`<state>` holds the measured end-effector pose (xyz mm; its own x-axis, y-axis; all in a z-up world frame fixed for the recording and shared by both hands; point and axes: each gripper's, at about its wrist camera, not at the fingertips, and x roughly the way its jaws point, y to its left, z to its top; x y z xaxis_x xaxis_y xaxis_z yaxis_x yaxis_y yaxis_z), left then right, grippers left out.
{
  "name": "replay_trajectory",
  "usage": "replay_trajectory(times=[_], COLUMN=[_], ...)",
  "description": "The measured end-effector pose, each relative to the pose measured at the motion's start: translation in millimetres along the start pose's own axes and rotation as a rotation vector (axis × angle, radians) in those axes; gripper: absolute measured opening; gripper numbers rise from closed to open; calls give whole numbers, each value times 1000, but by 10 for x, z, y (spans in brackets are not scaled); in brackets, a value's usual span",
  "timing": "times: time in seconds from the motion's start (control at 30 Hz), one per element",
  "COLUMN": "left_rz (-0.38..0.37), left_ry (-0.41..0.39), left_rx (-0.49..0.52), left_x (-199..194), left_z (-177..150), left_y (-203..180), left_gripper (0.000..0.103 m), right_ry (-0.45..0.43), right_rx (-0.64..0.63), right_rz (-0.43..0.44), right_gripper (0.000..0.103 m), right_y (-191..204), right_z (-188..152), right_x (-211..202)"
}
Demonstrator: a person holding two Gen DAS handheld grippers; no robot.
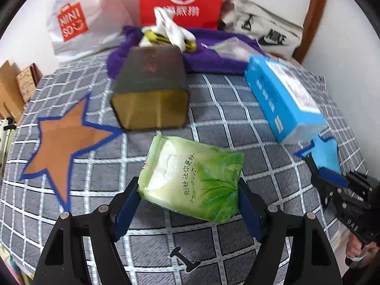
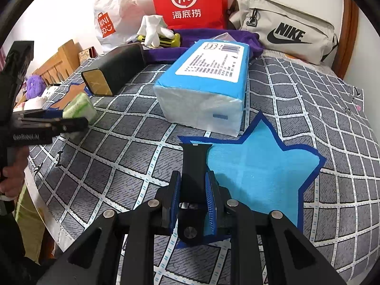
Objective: Organize soft objects
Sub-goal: 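Grasp the green tissue packet with the left tool while the right tool grasps the watch strap, then carry the tissue packet over the purple towel while the right tool carries the watch strap there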
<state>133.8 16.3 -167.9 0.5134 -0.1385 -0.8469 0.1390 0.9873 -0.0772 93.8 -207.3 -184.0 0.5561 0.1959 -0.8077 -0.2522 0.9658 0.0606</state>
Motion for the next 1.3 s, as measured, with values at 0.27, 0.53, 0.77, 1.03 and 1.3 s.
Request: replay_trajectory(times=[0.27, 0.53, 0.77, 1.03, 1.3], left_rz=[-37, -70, -85, -65, -58], left_ry=[-63, -126, -159, -141, -136], left_rx=[-51, -70, -82, -74, -85], left_x=[-295, -608, -762, -733, -672], left_z=[151, 391, 598, 823, 1114], left_y=[67, 76, 121, 128, 172], left_gripper=[76, 76, 76, 76, 76], right_ry=[-60, -111, -144, -175, -194], right_rx=[-22, -21, -13, -33, -33], right_rz=[3, 7, 23, 31, 34], right_gripper=[21, 21, 21, 21, 21], right_y=[93, 109, 112, 112, 28], right_z=[173, 458, 719, 1059, 1461], right_x=[-256, -469, -581, -617, -554])
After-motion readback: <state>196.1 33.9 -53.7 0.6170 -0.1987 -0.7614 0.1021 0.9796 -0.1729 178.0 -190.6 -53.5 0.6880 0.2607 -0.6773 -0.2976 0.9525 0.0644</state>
